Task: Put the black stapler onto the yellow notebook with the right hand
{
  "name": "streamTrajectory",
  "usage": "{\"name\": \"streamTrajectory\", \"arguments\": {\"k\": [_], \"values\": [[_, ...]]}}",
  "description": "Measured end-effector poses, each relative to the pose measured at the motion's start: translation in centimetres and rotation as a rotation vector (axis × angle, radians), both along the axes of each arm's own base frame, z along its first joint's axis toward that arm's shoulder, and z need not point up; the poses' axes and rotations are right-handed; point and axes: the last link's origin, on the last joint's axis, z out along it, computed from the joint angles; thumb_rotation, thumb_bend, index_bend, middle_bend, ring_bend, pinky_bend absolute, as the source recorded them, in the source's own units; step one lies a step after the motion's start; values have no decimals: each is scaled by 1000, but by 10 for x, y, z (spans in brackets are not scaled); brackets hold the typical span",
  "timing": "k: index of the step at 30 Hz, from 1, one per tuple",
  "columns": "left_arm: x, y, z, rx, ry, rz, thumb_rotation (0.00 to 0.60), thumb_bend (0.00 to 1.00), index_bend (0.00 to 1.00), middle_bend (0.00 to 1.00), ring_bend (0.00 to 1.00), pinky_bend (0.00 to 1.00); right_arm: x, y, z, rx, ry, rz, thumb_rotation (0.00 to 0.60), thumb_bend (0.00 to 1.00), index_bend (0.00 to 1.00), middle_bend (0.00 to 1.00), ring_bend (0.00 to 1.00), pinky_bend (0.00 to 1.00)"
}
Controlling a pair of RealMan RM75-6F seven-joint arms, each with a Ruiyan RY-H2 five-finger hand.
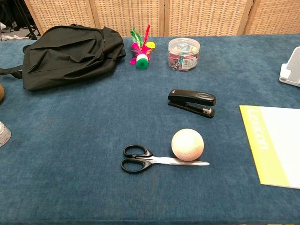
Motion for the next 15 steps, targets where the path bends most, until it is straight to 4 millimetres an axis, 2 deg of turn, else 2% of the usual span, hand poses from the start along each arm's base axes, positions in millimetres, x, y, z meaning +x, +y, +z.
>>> {"name": "streamTrajectory", "arguments": {"k": [9, 12, 15], "values": [[-1, 1, -1, -7, 3, 3, 600, 0, 0, 0, 0, 0, 1, -4, -6, 41, -28, 22, 600, 0, 3, 0, 0, 0], [-1, 2, -1, -4, 3, 6, 600, 0, 0, 0, 0, 0, 3, -14, -9, 63, -46, 37, 600, 0, 3, 0, 0, 0], [0, 3, -1, -1, 0, 6, 600, 0, 0, 0, 0, 0, 8, -32, -13, 97, -68, 55, 600, 0, 2, 0, 0, 0]]}}
